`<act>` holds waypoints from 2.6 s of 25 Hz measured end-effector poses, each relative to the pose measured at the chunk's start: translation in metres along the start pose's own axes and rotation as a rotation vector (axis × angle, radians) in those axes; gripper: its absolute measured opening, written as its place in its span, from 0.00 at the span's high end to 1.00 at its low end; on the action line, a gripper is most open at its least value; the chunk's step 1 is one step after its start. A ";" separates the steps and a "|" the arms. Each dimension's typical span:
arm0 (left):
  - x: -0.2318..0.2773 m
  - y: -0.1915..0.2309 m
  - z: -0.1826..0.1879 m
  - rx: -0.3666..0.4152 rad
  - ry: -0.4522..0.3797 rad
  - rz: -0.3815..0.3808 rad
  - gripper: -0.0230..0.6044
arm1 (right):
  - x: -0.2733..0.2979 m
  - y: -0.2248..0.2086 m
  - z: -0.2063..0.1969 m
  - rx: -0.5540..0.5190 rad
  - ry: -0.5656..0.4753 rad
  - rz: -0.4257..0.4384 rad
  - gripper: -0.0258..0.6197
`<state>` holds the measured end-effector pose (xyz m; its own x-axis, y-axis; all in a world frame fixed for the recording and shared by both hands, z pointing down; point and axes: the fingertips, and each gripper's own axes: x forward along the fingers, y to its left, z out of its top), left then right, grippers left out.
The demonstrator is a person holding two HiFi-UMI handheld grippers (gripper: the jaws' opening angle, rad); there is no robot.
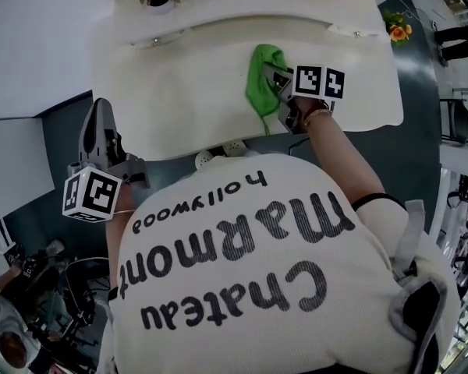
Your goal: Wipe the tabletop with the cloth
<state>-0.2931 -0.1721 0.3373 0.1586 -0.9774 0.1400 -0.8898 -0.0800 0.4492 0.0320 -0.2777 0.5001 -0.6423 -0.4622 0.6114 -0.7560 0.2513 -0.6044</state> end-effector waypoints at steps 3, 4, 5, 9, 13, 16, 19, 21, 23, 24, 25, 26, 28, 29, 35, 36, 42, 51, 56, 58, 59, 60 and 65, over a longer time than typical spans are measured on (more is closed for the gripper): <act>-0.009 0.008 0.003 -0.004 -0.011 0.017 0.95 | 0.020 0.047 -0.013 -0.034 0.065 0.139 0.81; -0.012 0.010 0.004 -0.004 -0.016 0.021 0.95 | 0.027 0.061 -0.019 -0.048 0.098 0.181 0.81; -0.015 0.012 0.006 -0.004 -0.021 0.024 0.95 | 0.033 0.075 -0.026 -0.061 0.134 0.217 0.81; -0.029 0.024 0.011 -0.005 -0.037 0.038 0.95 | 0.051 0.119 -0.062 -0.155 0.264 0.298 0.81; -0.043 0.040 0.017 -0.008 -0.050 0.055 0.95 | 0.065 0.143 -0.093 -0.302 0.341 0.275 0.81; -0.051 0.049 0.018 -0.004 -0.054 0.048 0.95 | 0.074 0.146 -0.106 -0.403 0.359 0.209 0.81; -0.056 0.058 0.013 -0.008 -0.047 0.041 0.95 | 0.079 0.142 -0.109 -0.457 0.336 0.148 0.81; -0.059 0.066 0.009 -0.017 -0.045 0.041 0.95 | 0.081 0.141 -0.107 -0.478 0.316 0.127 0.81; -0.060 0.071 0.007 -0.029 -0.044 0.036 0.95 | 0.083 0.143 -0.105 -0.515 0.294 0.105 0.81; -0.060 0.071 0.006 -0.034 -0.042 0.031 0.95 | 0.084 0.144 -0.105 -0.543 0.287 0.094 0.81; -0.060 0.071 0.004 -0.036 -0.039 0.025 0.95 | 0.084 0.145 -0.105 -0.572 0.284 0.083 0.81; -0.059 0.070 0.002 -0.038 -0.036 0.020 0.95 | 0.084 0.144 -0.106 -0.598 0.281 0.074 0.81; -0.057 0.067 0.000 -0.041 -0.034 0.011 0.95 | 0.083 0.142 -0.108 -0.634 0.275 0.065 0.81; -0.056 0.065 -0.001 -0.041 -0.035 0.007 0.95 | 0.083 0.141 -0.109 -0.641 0.274 0.068 0.81; -0.050 0.048 0.002 -0.031 -0.030 -0.005 0.95 | 0.081 0.145 -0.106 -0.623 0.274 0.089 0.82; -0.050 0.044 0.001 -0.031 -0.029 -0.004 0.95 | 0.081 0.146 -0.106 -0.634 0.267 0.084 0.82; -0.068 0.028 -0.014 -0.050 -0.019 0.040 0.95 | 0.080 0.144 -0.114 -0.694 0.286 0.074 0.82; -0.095 0.010 -0.037 -0.064 -0.029 0.089 0.95 | 0.064 0.122 -0.103 -0.719 0.228 0.054 0.82; -0.106 -0.002 -0.052 -0.063 -0.020 0.098 0.95 | 0.054 0.100 -0.097 -0.698 0.213 0.025 0.82; -0.109 -0.007 -0.058 -0.062 -0.020 0.100 0.95 | 0.049 0.089 -0.095 -0.689 0.206 0.011 0.82; -0.109 -0.011 -0.061 -0.061 -0.020 0.099 0.95 | 0.047 0.082 -0.093 -0.684 0.203 0.004 0.82; -0.109 -0.014 -0.063 -0.058 -0.019 0.098 0.95 | 0.044 0.076 -0.092 -0.678 0.201 -0.003 0.82; -0.110 -0.030 -0.073 -0.045 -0.020 0.099 0.95 | 0.031 0.045 -0.084 -0.649 0.194 -0.031 0.82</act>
<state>-0.2528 -0.0479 0.3727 0.0620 -0.9838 0.1685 -0.8807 0.0254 0.4729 -0.0322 -0.2091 0.5351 -0.5840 -0.3320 0.7407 -0.6582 0.7277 -0.1927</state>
